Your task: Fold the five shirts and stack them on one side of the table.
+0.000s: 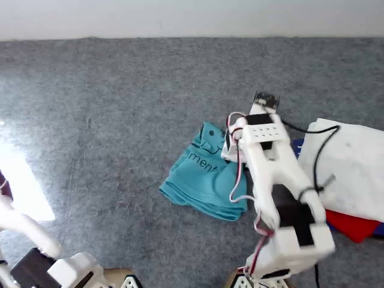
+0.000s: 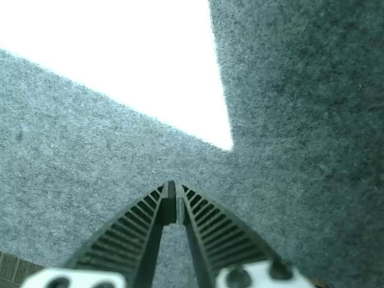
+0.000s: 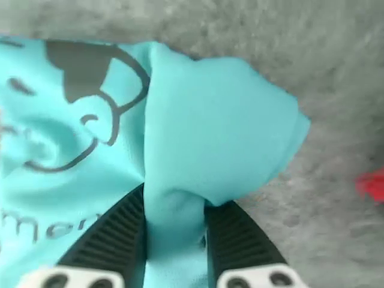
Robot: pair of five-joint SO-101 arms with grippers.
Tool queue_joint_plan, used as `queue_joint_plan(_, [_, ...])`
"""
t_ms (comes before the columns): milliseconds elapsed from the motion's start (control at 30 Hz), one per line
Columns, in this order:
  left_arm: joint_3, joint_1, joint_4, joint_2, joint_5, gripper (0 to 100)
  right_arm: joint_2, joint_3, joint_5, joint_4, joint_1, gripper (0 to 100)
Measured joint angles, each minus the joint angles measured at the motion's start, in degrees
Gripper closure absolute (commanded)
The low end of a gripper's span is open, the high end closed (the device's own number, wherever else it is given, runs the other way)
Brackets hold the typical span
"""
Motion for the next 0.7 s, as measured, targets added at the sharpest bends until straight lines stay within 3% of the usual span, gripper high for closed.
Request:
queue_joint_plan(300, [0.0, 0.0, 0.0, 0.0, 0.0, 99, -28.3, 0.0, 20.9, 4.7, 4.6, 99.1])
queue_joint_plan(700, [0.0, 0.0, 0.0, 0.0, 0.0, 99, -43.7, 0.0, 36.0, 7.8, 24.8, 99.1])
